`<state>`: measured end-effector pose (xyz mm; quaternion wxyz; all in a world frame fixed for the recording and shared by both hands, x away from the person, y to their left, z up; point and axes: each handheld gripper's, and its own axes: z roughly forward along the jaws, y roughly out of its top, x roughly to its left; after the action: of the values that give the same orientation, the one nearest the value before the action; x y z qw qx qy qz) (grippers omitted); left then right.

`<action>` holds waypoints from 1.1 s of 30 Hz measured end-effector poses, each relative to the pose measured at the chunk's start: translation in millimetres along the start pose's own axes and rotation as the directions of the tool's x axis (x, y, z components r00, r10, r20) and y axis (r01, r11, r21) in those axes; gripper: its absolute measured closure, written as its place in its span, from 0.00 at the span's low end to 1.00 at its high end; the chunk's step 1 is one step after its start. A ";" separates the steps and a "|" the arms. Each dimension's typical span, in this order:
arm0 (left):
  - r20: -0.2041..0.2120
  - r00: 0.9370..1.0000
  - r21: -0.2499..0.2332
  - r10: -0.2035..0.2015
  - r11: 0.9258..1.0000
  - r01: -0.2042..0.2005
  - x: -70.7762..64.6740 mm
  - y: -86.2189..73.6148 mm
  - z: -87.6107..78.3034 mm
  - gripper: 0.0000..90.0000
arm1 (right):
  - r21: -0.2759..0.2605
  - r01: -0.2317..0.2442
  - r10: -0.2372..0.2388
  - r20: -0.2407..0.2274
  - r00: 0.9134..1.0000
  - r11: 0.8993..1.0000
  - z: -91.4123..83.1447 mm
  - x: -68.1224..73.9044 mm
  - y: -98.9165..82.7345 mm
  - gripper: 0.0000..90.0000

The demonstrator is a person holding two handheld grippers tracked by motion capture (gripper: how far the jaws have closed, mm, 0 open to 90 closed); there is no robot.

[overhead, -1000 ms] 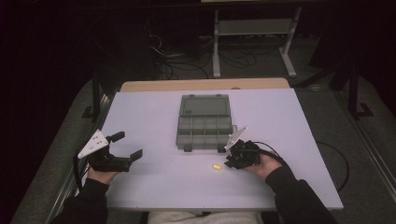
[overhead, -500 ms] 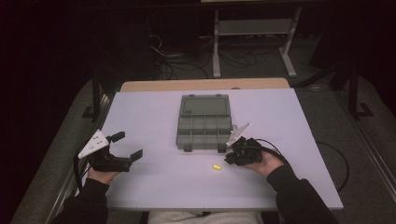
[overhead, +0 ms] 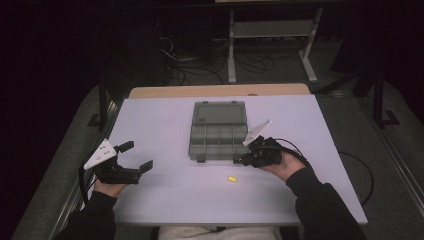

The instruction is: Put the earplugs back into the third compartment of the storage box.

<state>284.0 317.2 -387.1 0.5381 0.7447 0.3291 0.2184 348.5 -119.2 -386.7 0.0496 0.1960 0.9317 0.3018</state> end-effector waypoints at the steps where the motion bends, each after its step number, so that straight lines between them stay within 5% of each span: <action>1: 0.000 1.000 -0.001 0.000 1.000 0.000 -0.1 0.0 0.0 0.00 | -0.002 0.003 -0.003 0.000 1.000 1.000 -1.6 -0.4 2.2 0.88; 33: 0.004 1.000 -0.001 -0.002 1.000 0.002 0.3 0.0 -0.2 0.00 | 0.017 0.042 -0.042 0.017 0.999 0.999 -12.8 -30.8 66.3 0.88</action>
<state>284.0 317.6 -387.0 0.5394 0.7445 0.3285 0.2166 396.3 -89.2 -338.5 0.0625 0.1795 0.9375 0.2914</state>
